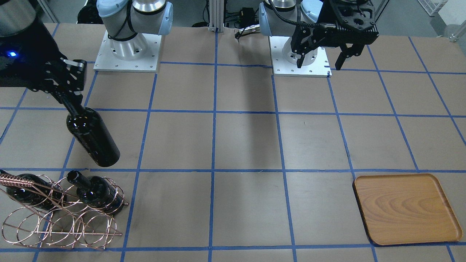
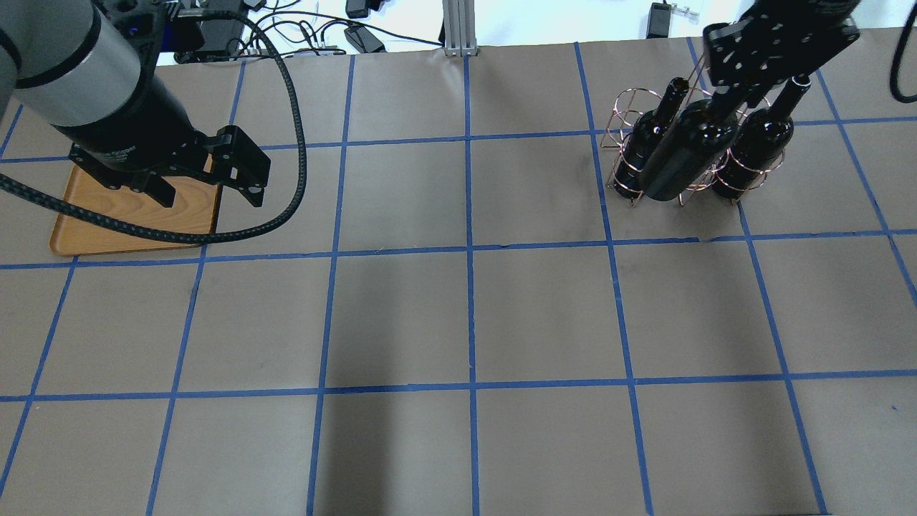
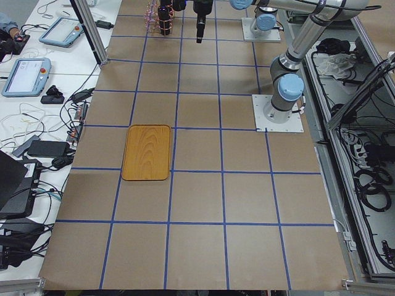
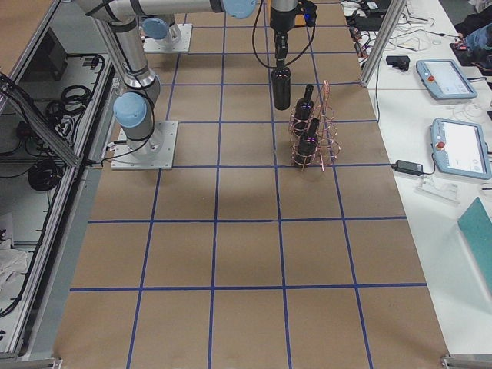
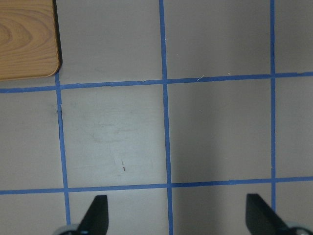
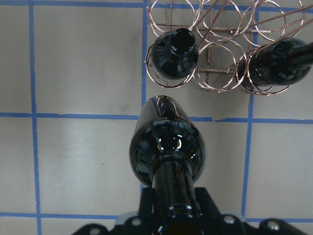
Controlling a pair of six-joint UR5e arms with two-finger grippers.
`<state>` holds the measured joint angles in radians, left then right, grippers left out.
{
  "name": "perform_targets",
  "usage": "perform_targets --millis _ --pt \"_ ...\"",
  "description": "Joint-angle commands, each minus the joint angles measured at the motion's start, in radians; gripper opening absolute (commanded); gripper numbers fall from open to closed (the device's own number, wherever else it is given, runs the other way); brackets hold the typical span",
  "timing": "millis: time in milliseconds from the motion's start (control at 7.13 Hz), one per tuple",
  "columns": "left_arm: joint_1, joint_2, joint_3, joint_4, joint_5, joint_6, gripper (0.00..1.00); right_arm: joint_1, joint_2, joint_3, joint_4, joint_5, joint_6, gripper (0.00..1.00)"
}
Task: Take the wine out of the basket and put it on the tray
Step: 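Lift the bottle out of the rack with the right gripper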
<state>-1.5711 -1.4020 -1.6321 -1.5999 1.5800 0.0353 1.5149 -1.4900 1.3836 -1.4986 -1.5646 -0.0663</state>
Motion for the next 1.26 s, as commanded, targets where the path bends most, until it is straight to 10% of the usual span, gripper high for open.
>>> perform_targets --millis 0,1122 --pt "0.002 0.001 0.002 0.0 0.0 0.002 1.0 0.169 0.059 0.0 -0.055 0.011 0.274 0.0" --pt "0.075 0.014 0.006 -0.003 0.002 0.107 1.0 0.518 0.175 0.11 -0.311 0.012 0.787 0.0"
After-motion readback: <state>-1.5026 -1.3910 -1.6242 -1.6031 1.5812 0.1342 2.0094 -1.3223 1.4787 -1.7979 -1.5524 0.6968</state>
